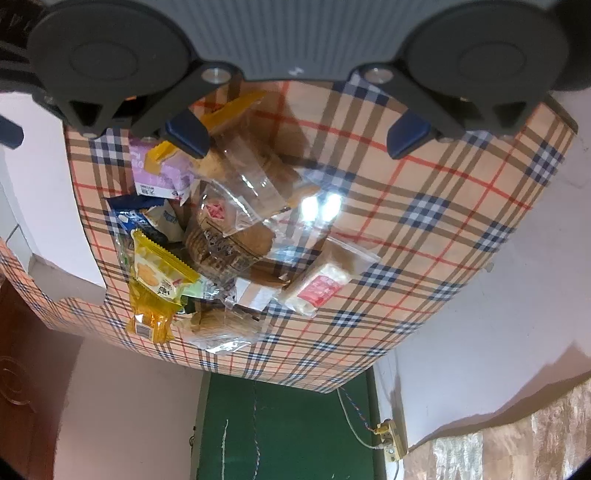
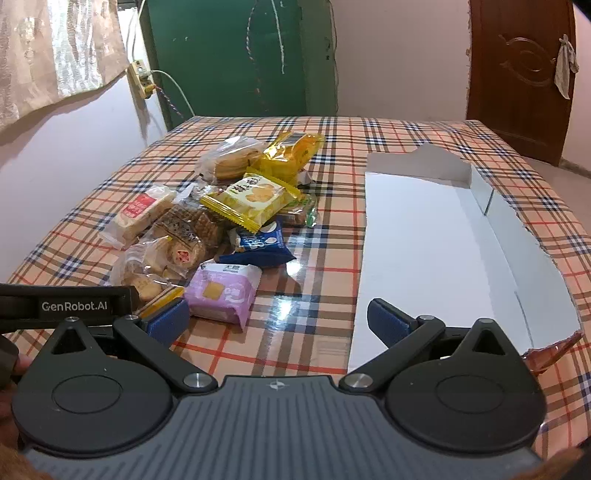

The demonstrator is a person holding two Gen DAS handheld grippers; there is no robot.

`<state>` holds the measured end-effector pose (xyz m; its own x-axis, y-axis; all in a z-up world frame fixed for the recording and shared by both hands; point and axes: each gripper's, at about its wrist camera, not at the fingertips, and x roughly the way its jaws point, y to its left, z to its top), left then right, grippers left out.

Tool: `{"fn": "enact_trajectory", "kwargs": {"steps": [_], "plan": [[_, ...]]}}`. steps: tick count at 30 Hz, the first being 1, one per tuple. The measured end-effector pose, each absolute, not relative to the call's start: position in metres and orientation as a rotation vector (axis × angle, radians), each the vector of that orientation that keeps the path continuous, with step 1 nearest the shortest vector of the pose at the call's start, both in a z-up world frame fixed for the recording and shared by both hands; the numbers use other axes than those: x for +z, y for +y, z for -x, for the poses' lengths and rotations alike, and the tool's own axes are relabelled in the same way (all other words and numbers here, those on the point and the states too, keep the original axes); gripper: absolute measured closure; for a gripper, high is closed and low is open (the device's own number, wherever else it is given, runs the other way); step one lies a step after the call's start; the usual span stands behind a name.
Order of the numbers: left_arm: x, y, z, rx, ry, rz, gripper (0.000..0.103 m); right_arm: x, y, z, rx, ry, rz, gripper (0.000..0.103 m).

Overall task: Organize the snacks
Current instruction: 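Move both tools toward the snack pile, then grasp the clear cookie bag with the left tool while the right tool grasps the pink-purple pack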

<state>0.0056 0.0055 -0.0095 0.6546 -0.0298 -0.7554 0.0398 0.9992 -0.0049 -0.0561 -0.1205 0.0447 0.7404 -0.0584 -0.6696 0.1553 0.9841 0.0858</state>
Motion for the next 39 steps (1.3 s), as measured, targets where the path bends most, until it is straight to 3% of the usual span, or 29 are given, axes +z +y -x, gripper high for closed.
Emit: {"fn": "enact_trajectory", "kwargs": {"steps": [12,27,36,39], "plan": [[-0.025,-0.003,-0.036,0.008,0.929,0.157,0.000,0.046,-0.126,0.058,-0.160,0.732,-0.139,0.000],[-0.016,0.060,-0.021,-0.032,0.849,0.152,0.001,0.042,-0.120,0.052,-0.134,0.731,-0.093,0.000],[-0.025,0.023,-0.047,-0.007,0.872,0.084,0.001,0.034,-0.110,0.035,-0.108,0.762,-0.071,0.000],[-0.038,0.027,-0.059,0.004,0.914,0.088,0.009,0.031,-0.105,0.026,-0.085,0.765,-0.064,0.000]]}}
